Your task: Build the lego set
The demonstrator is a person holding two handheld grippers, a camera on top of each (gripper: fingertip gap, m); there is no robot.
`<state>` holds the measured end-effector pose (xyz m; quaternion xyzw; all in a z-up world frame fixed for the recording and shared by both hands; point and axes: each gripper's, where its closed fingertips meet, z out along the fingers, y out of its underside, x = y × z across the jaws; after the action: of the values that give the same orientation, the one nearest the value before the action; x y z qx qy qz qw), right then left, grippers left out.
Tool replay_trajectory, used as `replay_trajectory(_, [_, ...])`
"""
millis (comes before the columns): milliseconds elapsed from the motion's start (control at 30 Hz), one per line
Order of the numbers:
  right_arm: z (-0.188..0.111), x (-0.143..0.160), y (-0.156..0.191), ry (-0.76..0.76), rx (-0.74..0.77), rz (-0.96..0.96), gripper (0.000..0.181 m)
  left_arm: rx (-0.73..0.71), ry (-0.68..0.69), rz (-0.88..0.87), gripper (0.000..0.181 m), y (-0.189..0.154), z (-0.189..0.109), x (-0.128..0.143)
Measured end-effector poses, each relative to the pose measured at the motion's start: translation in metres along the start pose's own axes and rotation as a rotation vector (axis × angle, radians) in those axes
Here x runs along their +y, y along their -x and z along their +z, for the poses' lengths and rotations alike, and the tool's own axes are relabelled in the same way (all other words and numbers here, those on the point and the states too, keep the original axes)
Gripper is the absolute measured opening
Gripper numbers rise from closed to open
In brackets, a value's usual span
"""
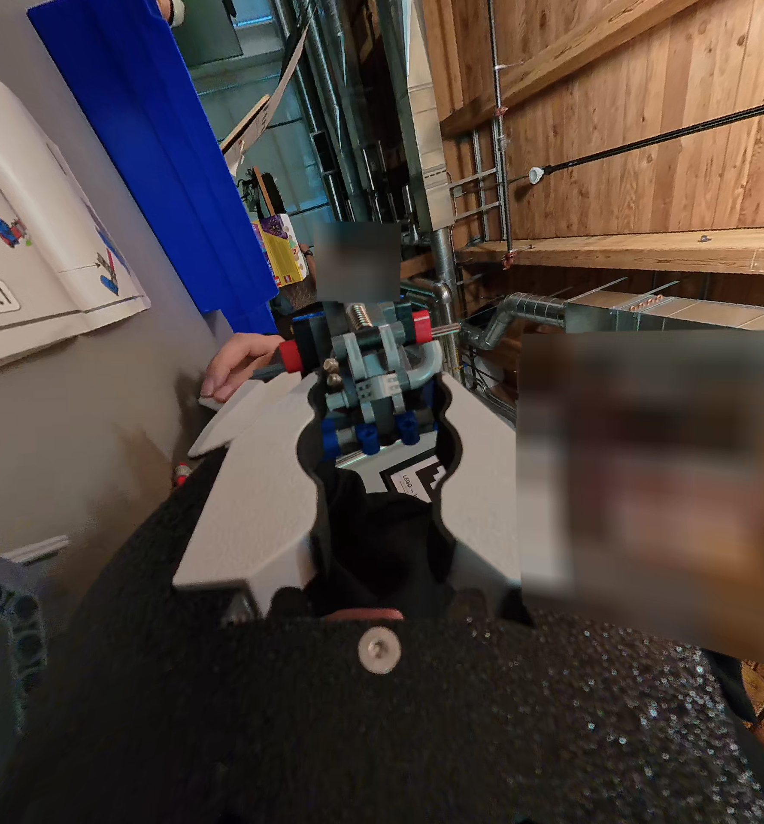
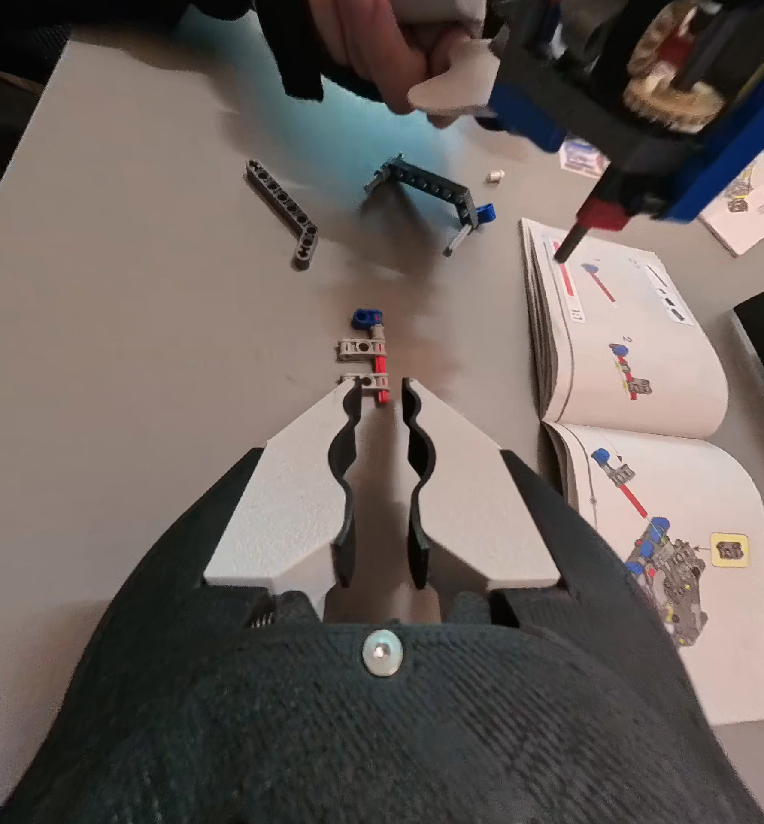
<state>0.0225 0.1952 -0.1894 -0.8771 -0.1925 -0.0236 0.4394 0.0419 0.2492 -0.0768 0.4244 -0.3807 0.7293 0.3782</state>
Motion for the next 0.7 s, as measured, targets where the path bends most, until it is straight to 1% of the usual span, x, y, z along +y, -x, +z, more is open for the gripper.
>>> replay_trajectory(33, [0.002,0.0,0.0,0.004,-0.001,-0.004,0.013,0.006,-0.005,-0.001,0.046,-0.001,-0.001,0.0])
replay_trajectory(133, [0.005,0.001,-0.004,0.008,0.011,0.017,0.009,0.024,-0.02,-0.001,0.046,-0.005,-0.003,-0.003])
replay_trajectory(200, [0.003,0.001,-0.007,-0.005,0.015,0.018,0.014,0.034,-0.029,-0.006,0.046,-0.008,-0.005,-0.004])
replay_trajectory(233, [0.001,0.002,-0.009,-0.01,0.022,0.003,0.02,0.04,-0.03,-0.005,0.046,-0.009,-0.006,-0.004])
replay_trajectory(300, [-0.006,0.002,-0.012,-0.008,0.019,0.001,0.02,0.049,-0.037,-0.008,0.046,-0.01,-0.008,-0.006])
replay_trajectory(400, [-0.008,0.001,-0.011,-0.016,-0.05,0.011,0.015,0.052,-0.052,-0.021,0.046,-0.008,-0.01,-0.009])
replay_trajectory(533, [-0.001,0.012,-0.006,0.058,-0.14,-0.011,0.016,0.054,-0.053,-0.031,0.046,-0.006,-0.011,-0.01])
replay_trajectory(700, [0.006,0.009,-0.006,0.037,-0.178,-0.027,0.016,0.053,-0.062,-0.036,0.045,-0.004,-0.012,-0.012])
